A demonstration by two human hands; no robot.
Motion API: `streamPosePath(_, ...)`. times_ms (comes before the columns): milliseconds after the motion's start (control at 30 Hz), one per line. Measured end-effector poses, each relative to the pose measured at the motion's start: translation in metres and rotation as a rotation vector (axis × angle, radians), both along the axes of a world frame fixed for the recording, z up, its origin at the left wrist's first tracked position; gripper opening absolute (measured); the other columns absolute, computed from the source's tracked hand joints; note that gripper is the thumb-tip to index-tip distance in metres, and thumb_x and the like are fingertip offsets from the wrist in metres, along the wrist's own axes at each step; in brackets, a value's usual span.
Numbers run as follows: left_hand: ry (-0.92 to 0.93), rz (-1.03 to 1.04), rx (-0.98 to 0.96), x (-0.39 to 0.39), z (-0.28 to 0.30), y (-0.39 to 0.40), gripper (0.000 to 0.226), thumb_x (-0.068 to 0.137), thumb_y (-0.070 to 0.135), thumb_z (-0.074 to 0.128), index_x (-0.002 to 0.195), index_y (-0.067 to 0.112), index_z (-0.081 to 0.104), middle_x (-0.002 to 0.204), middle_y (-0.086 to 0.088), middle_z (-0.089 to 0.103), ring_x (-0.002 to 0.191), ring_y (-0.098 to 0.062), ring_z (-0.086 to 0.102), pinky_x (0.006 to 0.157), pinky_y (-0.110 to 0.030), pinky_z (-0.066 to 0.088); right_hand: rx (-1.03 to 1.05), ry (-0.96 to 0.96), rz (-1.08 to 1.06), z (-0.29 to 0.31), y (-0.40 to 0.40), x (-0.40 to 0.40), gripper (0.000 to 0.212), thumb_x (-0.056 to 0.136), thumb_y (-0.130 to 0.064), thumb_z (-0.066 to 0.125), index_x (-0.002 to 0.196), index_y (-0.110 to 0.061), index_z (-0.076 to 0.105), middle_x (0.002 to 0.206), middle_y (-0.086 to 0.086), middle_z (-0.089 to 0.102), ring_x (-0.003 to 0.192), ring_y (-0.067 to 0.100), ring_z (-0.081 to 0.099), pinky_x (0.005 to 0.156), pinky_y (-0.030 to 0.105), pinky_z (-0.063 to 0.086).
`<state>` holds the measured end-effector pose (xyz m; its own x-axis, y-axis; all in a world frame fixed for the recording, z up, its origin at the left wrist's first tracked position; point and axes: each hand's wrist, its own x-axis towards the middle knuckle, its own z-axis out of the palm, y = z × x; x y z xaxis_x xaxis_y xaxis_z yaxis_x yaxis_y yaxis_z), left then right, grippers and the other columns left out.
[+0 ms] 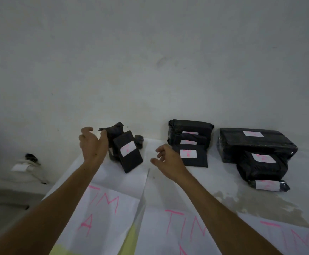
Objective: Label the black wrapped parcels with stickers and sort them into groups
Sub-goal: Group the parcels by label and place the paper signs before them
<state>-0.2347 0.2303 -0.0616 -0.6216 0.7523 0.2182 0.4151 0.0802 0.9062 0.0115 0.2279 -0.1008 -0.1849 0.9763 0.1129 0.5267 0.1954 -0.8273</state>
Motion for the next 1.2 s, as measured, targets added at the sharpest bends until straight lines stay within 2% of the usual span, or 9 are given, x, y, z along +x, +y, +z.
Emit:
streamPosePath(100, -0.174, -0.273, -0.065, -0.017, -0.001, -0.001, 0.043, 0.1, 0.037, 0.053, 0.142, 0.035, 0.04, 0.108, -0.005, 0.062, 0.107, -0.03, 0.062, 0.094, -0.045, 0.05, -0.117, 0.029, 0.068, -0.002, 0.008, -0.029, 0.066, 0.089, -0.035, 0.076, 0.142, -0.016, 0.042, 0.135, 0.003, 0.054, 0.117, 0.018, 0.055, 0.088, 0.027, 0.046)
streamPosePath(200, -0.28, -0.461, -0.123, -0.017, 0.0, -0.002, 0.032, 0.099, 0.039, 0.058, 0.131, 0.035, 0.053, 0.113, 0.001, 0.068, 0.106, -0.021, 0.066, 0.095, -0.044, 0.052, -0.183, 0.06, 0.111, -0.006, 0.019, -0.05, 0.084, 0.088, -0.035, 0.077, 0.154, -0.019, 0.027, 0.151, 0.004, 0.045, 0.138, 0.025, 0.044, 0.105, 0.034, 0.042)
streamPosePath(367, -0.312, -0.538, -0.155, -0.019, -0.007, 0.006, 0.036, 0.091, 0.044, 0.07, 0.123, 0.031, 0.059, 0.111, 0.0, 0.075, 0.105, -0.021, 0.071, 0.097, -0.049, 0.055, -0.226, 0.109, 0.13, -0.009, 0.03, -0.06, 0.066, 0.087, -0.023, 0.078, 0.144, -0.018, 0.045, 0.121, 0.004, 0.065, 0.11, 0.02, 0.062, 0.092, 0.03, 0.049)
streamPosePath(500, -0.314, -0.584, -0.189, -0.018, -0.003, 0.011, 0.031, 0.092, 0.041, 0.068, 0.122, 0.032, 0.063, 0.109, 0.001, 0.075, 0.102, -0.022, 0.072, 0.094, -0.042, 0.057, -0.298, 0.232, 0.182, -0.01, 0.034, -0.044, 0.043, 0.087, -0.017, 0.079, 0.128, -0.018, 0.066, 0.121, 0.004, 0.072, 0.11, 0.019, 0.068, 0.096, 0.031, 0.055)
streamPosePath(733, -0.258, -0.651, -0.281, -0.016, -0.01, 0.015, 0.028, 0.095, 0.034, 0.065, 0.121, 0.024, 0.064, 0.118, -0.005, 0.071, 0.106, -0.021, 0.07, 0.101, -0.045, 0.052, -0.375, 0.512, 0.114, -0.011, 0.031, -0.013, 0.036, 0.091, -0.015, 0.075, 0.123, -0.03, 0.067, 0.116, -0.005, 0.076, 0.112, 0.019, 0.069, 0.088, 0.036, 0.05)
streamPosePath(867, 0.002, -0.681, -0.311, -0.007, -0.018, 0.018, 0.064, 0.075, 0.052, 0.083, 0.125, 0.023, 0.056, 0.115, 0.005, 0.069, 0.104, -0.013, 0.067, 0.086, -0.032, 0.053, -0.433, 0.615, 0.143, -0.012, 0.032, -0.01, 0.04, 0.092, -0.009, 0.071, 0.128, -0.026, 0.066, 0.121, -0.002, 0.075, 0.12, 0.023, 0.066, 0.101, 0.047, 0.046)
streamPosePath(1000, 0.217, -0.647, -0.32, -0.004, -0.025, 0.024, 0.087, 0.056, 0.065, 0.087, 0.128, 0.03, 0.052, 0.117, 0.011, 0.066, 0.106, -0.012, 0.064, 0.09, -0.034, 0.055, -0.509, 0.688, 0.162, -0.011, 0.035, -0.011, 0.041, 0.091, -0.003, 0.068, 0.129, -0.019, 0.066, 0.121, 0.003, 0.075, 0.12, 0.024, 0.066, 0.113, 0.047, 0.044)
streamPosePath(1100, 0.225, -0.665, -0.3, -0.004, -0.026, 0.025, 0.078, 0.062, 0.056, 0.089, 0.126, 0.03, 0.053, 0.119, 0.01, 0.065, 0.108, -0.013, 0.063, 0.085, -0.027, 0.051, -0.528, 0.705, 0.124, -0.007, 0.034, -0.011, 0.035, 0.092, -0.003, 0.064, 0.122, -0.021, 0.069, 0.118, 0.003, 0.076, 0.119, 0.025, 0.064, 0.112, 0.046, 0.042)
streamPosePath(1200, 0.216, -0.669, -0.295, -0.003, -0.025, 0.027, 0.063, 0.071, 0.047, 0.087, 0.123, 0.031, 0.055, 0.115, 0.009, 0.066, 0.106, -0.016, 0.063, 0.082, -0.026, 0.049, -0.55, 0.815, 0.055, -0.002, 0.03, -0.008, 0.028, 0.093, -0.004, 0.058, 0.114, -0.019, 0.07, 0.108, 0.004, 0.077, 0.11, 0.026, 0.063, 0.1, 0.044, 0.044)
